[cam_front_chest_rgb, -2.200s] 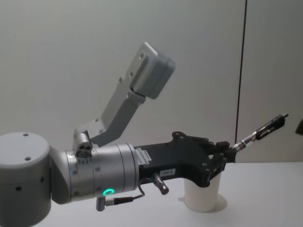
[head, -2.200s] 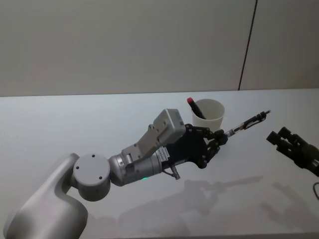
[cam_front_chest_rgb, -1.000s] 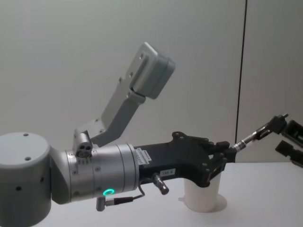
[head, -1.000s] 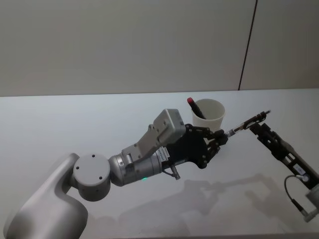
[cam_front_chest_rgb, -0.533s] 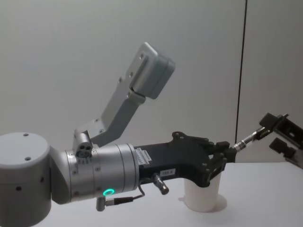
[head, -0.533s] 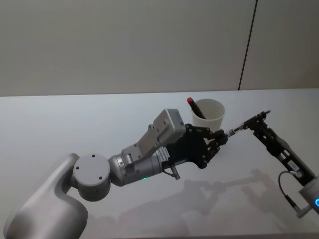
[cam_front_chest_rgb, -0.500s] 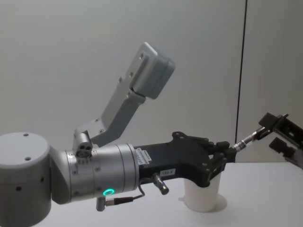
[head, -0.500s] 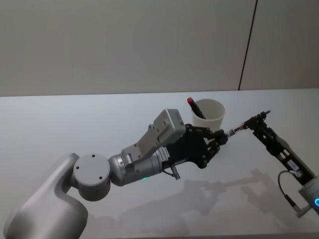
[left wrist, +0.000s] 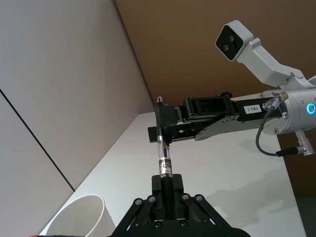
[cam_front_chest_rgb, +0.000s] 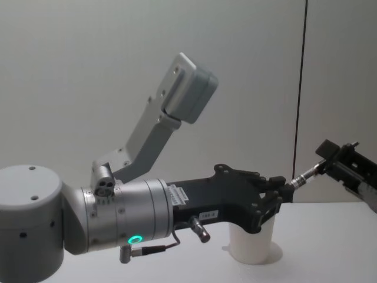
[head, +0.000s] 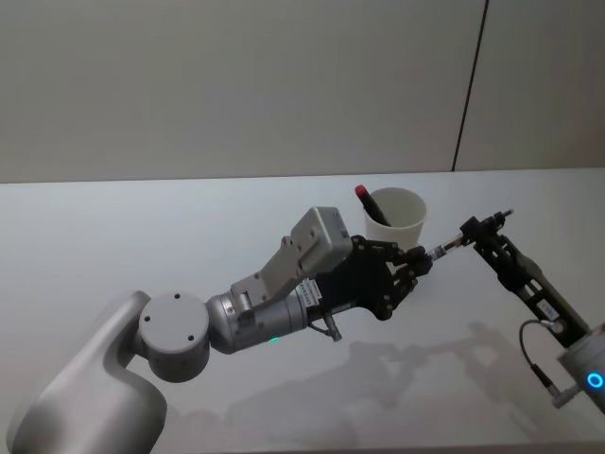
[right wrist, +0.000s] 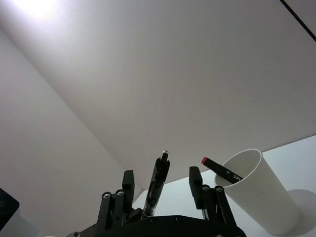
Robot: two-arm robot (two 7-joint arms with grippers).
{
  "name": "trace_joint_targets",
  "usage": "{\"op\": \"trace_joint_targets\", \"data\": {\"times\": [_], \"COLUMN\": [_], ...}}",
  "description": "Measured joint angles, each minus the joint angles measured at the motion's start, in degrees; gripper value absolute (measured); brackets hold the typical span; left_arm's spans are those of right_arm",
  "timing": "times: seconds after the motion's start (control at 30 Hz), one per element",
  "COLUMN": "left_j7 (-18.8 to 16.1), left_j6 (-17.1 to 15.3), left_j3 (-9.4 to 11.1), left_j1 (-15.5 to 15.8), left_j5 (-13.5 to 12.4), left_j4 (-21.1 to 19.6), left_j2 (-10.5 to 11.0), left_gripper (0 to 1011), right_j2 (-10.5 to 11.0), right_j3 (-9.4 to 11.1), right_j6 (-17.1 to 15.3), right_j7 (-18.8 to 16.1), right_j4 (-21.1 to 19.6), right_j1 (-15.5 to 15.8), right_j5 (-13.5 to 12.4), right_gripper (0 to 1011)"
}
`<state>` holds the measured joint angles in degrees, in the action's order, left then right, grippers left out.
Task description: Place the pen into the pen holder.
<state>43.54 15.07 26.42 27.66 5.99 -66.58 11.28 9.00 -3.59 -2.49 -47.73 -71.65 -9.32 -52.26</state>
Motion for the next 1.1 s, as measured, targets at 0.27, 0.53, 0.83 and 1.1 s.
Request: {"op": "trace_joint_targets", "data": {"times": [0.27,0.53,0.83,1.1], "left_j7": [0.00,0.00,0.00,0.00], "left_j6": [0.00,0.00,0.00,0.00], "left_j3": [0.00,0.00,0.00,0.00], "left_j1": [0.00,0.00,0.00,0.00], "left_j5": [0.00,0.00,0.00,0.00], "left_j4": [0.00,0.00,0.00,0.00], "left_j2": [0.00,0.01,0.00,0.00], "left_gripper": [132,132,189,446], "right_j2": [-0.12,-0.14,0.00,0.19], "right_j3": [-0.39,-0.66,-0.89,-1.01], "right_j6": [1.03,1.78,2.29,2.62], "right_j7": [-0.41,-0.50,-0.24,0.21], "right_j4": [0.29,0.30,-0.04,-0.45], "right_j1": [-0.30,-0.37,-0.29,-0.22], "right_j5": [-0.56,-1.14,-1.49,-1.67], "right_gripper": [484,219,147,147]}}
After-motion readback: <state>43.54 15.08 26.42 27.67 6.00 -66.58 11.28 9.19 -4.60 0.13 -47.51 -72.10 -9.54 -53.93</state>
